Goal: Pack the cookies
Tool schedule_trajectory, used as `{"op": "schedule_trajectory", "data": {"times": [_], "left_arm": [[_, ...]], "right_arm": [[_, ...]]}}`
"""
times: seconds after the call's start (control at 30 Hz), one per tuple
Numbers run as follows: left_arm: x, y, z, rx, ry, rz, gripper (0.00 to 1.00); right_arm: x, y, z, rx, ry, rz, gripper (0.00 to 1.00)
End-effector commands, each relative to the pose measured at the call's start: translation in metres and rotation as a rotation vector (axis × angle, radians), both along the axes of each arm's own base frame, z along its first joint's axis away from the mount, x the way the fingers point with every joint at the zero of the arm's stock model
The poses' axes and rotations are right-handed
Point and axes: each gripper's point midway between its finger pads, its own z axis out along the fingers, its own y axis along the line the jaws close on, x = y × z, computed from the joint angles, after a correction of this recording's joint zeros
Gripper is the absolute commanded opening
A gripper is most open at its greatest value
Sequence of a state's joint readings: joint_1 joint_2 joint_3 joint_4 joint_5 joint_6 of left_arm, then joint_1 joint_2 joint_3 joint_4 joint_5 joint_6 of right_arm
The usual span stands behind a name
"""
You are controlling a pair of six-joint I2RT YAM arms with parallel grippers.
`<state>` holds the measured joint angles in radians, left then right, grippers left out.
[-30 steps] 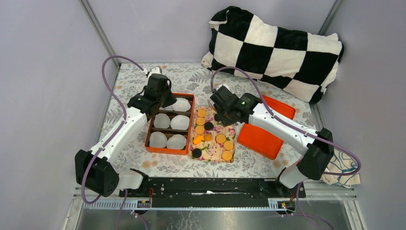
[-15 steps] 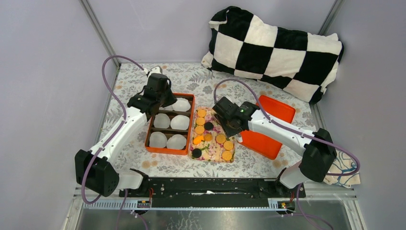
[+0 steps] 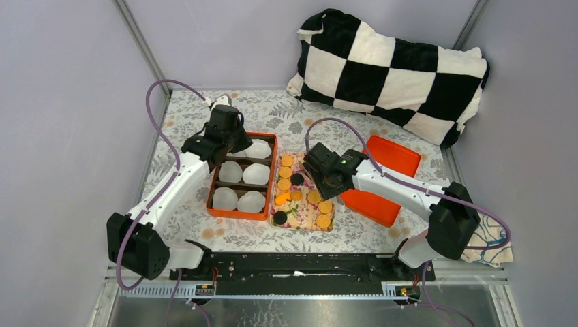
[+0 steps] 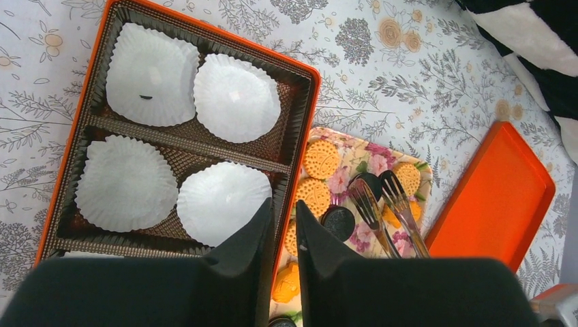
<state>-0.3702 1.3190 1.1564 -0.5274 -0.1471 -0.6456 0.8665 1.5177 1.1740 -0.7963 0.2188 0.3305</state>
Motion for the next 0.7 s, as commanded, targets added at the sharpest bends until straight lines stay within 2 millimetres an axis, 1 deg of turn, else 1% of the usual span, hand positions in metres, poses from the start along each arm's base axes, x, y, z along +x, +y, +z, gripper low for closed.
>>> {"op": "schedule_trajectory", "data": {"times": [0.0,0.13,0.23,0.33,0.5,0.6,0.67], "left_arm": [[0.005,-0.004,0.006,-0.034,-0.036,-0.009,0.21],[0.005,-0.004,0.006,-0.040,-0.041,-0.006,0.20],[0.003,-0.003,0.007,-0.039,-0.045,-0.003,0.18],[0.003,0.000,0.011,-0.034,-0.059,0.008,0.16],[0.005,0.005,0.019,-0.027,-0.082,0.021,0.15],[0.004,0.006,0.016,-0.023,-0.076,0.025,0.14],[0.005,0.007,0.014,-0.018,-0.073,0.027,0.14]], "right_arm": [[0.007,-0.008,0.014,-0.052,-0.050,-0.023,0.00],[0.025,-0.018,0.034,-0.122,-0.139,-0.028,0.00],[0.033,-0.015,0.046,-0.126,-0.173,-0.022,0.00],[0.039,-0.007,0.055,-0.093,-0.198,-0.012,0.00],[0.042,0.001,0.058,-0.077,-0.192,0.002,0.00],[0.039,0.004,0.056,-0.049,-0.191,0.015,0.00],[0.047,0.003,0.058,-0.040,-0.246,-0.006,0.00]]}}
